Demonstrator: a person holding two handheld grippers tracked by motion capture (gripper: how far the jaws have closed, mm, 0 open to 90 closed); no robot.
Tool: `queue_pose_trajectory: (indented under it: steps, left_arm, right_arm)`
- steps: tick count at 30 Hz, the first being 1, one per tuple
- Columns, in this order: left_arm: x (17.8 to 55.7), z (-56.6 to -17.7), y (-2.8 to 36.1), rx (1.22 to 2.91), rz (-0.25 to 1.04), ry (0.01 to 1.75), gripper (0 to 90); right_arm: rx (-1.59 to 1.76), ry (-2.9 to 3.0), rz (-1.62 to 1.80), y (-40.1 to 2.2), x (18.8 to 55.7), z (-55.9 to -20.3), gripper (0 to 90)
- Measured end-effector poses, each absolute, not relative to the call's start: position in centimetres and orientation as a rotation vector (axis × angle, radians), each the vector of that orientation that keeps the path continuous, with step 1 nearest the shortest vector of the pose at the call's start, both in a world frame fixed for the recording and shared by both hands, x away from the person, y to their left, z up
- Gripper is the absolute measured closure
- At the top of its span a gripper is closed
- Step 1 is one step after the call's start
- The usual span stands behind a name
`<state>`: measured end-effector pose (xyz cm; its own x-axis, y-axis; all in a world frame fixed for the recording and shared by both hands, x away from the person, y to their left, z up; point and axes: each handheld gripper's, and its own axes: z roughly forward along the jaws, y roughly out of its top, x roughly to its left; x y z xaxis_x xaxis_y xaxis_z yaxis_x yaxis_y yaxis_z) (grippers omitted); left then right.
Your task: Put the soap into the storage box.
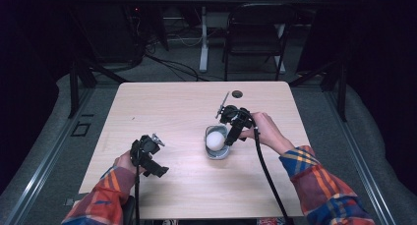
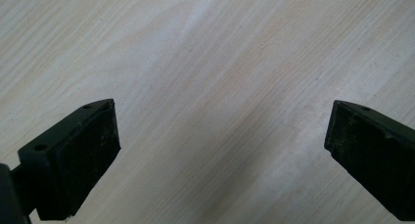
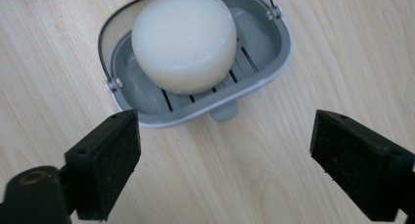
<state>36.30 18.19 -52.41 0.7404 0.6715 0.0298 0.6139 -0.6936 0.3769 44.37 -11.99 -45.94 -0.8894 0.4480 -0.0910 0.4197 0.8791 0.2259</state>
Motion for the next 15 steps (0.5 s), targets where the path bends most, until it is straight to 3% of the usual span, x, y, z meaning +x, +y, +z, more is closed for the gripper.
queue_pose_trajectory:
  steps: [15]
  left_arm:
    - [36.3,-52.3,18.1,2.604,0.243,0.978,0.0]
  right_arm:
    - [0.766,2.859,0.257,-17.6,42.5,-46.2,5.1]
